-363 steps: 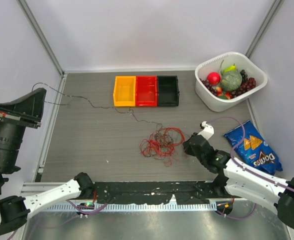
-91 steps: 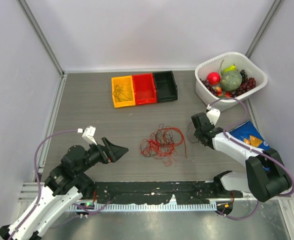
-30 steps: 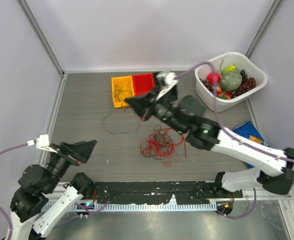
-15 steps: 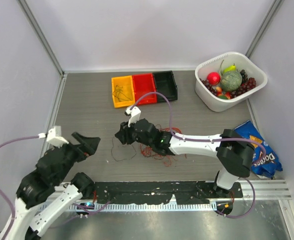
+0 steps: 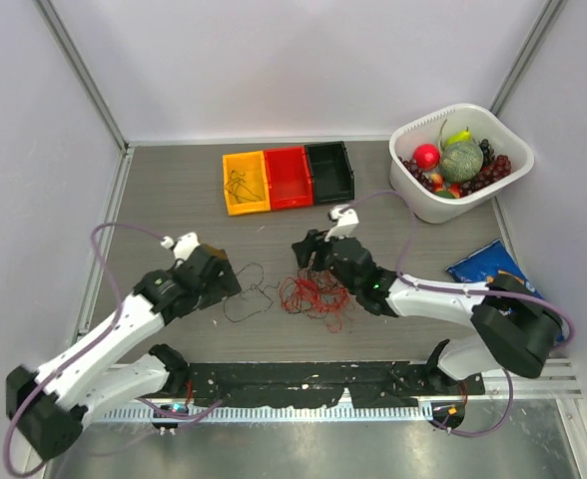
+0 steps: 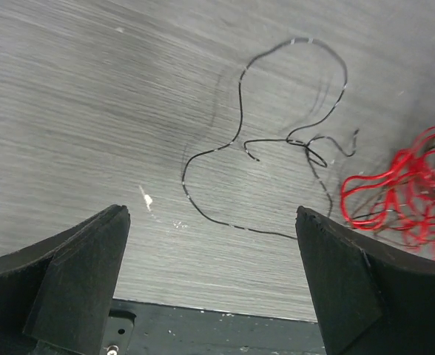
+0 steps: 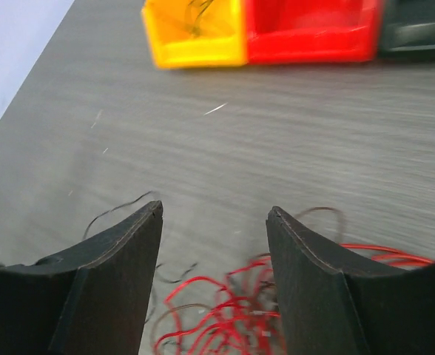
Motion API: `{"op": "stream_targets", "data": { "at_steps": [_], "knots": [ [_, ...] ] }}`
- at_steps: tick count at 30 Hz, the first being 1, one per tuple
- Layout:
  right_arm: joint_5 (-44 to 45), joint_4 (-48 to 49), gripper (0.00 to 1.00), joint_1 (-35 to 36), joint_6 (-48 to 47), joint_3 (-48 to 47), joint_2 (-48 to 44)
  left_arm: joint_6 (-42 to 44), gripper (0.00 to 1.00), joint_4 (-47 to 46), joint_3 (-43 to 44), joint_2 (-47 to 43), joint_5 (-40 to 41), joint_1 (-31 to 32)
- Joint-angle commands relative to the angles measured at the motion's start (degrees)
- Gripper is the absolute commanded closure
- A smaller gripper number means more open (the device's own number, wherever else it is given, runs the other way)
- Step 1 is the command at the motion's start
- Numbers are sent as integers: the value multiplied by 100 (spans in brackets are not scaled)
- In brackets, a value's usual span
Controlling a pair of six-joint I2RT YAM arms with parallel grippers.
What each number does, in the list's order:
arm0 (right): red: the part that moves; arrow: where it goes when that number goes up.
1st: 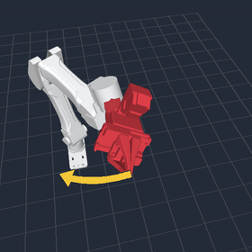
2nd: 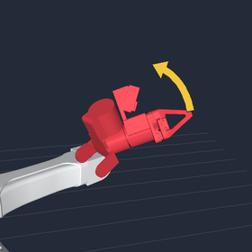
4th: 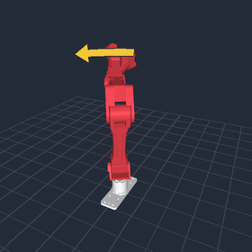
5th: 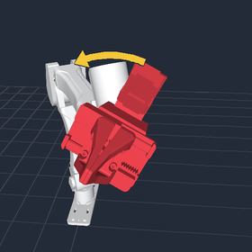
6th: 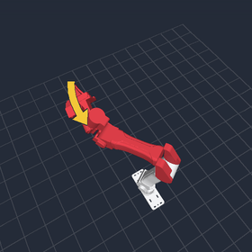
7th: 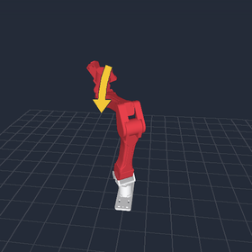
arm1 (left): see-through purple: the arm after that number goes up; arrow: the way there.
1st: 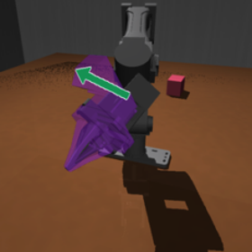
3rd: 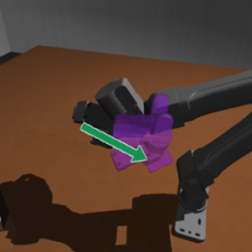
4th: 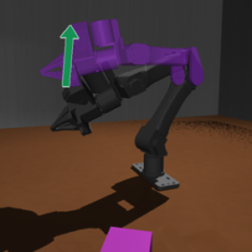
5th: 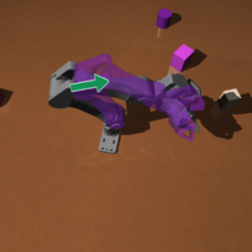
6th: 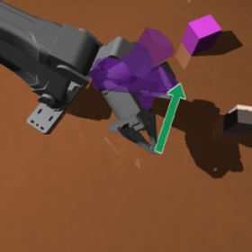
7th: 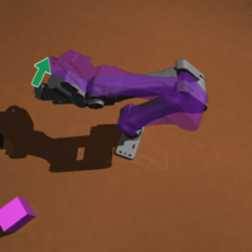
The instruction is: Untangle the cables
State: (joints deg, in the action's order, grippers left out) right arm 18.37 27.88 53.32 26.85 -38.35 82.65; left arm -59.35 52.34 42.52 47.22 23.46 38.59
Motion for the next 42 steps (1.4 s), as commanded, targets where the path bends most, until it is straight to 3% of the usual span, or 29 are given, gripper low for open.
{"op": "stream_targets", "data": {
  "at_steps": [1,6,12,24,34,42],
  "knots": [
    [466,1323,37,-348,40,740,-784,651,1,-1189,-34,1164,-790,-9],
    [483,1896,38,-384,-57,1250,-1154,1294,0,-2199,-200,2001,-1247,-18],
    [536,2187,39,-384,-31,1435,-1208,1329,0,-3027,-324,2352,-1257,-18],
    [422,2345,39,-384,13,1427,-979,1752,1,-2746,222,3329,-791,-1],
    [351,2389,40,-384,75,1392,-786,1822,42,-2931,28,3417,-958,-1],
    [395,2398,40,-384,75,1409,-786,2173,94,-3027,484,3171,-580,-44]
  ]
}}
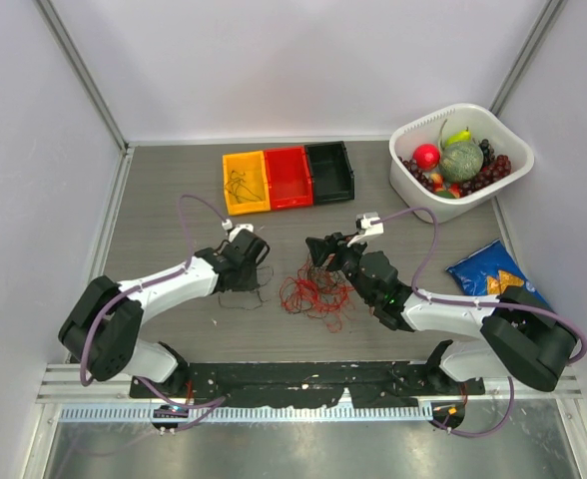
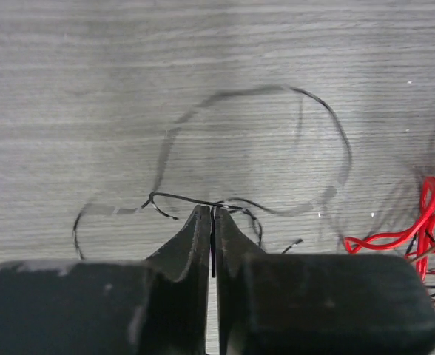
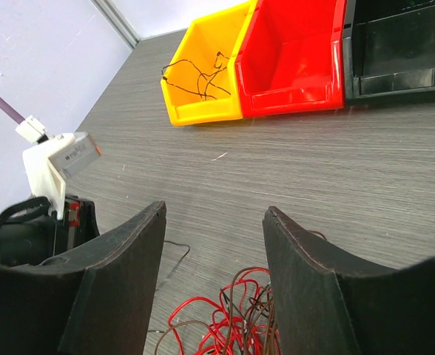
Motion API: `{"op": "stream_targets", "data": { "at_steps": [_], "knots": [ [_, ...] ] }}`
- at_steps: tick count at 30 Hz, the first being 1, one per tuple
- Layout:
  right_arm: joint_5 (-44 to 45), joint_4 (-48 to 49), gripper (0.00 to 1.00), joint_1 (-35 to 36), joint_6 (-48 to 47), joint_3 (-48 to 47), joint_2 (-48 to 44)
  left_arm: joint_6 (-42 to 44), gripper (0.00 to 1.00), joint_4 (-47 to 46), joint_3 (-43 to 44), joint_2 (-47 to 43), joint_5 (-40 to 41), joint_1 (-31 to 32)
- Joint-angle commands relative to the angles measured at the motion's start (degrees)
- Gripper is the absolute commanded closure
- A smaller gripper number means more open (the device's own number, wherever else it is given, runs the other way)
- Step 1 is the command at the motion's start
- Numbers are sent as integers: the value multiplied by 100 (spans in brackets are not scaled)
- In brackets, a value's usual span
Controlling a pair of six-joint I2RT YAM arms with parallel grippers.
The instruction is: Untangle the cables
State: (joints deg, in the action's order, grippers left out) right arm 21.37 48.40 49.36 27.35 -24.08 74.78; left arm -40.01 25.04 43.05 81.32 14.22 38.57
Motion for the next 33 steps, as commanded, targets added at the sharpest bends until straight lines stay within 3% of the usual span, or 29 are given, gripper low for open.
{"op": "stream_targets", "data": {
  "at_steps": [1,5,10,16,19,22,26,33],
  "knots": [
    [105,345,40,12,16,-10,-8,265,100,-298,554,-248,423,-68],
    [157,363,40,12,33,17,-16,283,100,-429,1038,-336,486,-367],
    [219,424,40,20,68,52,-8,213,100,-947,1618,-205,12,-1060],
    [263,486,40,3,86,96,19,-287,100,-1860,2523,849,-1226,-2220],
    [307,495,40,21,86,105,27,-630,100,-2468,3050,1867,-1992,-2564],
    [307,521,41,12,103,96,89,-614,100,-2320,3657,2606,-2011,-2626],
    [281,530,41,12,121,61,221,-579,100,-2881,3798,3328,-2029,-2635],
    [184,469,41,12,139,-88,520,19,100,-2522,4072,3707,-826,-2609]
  ]
}}
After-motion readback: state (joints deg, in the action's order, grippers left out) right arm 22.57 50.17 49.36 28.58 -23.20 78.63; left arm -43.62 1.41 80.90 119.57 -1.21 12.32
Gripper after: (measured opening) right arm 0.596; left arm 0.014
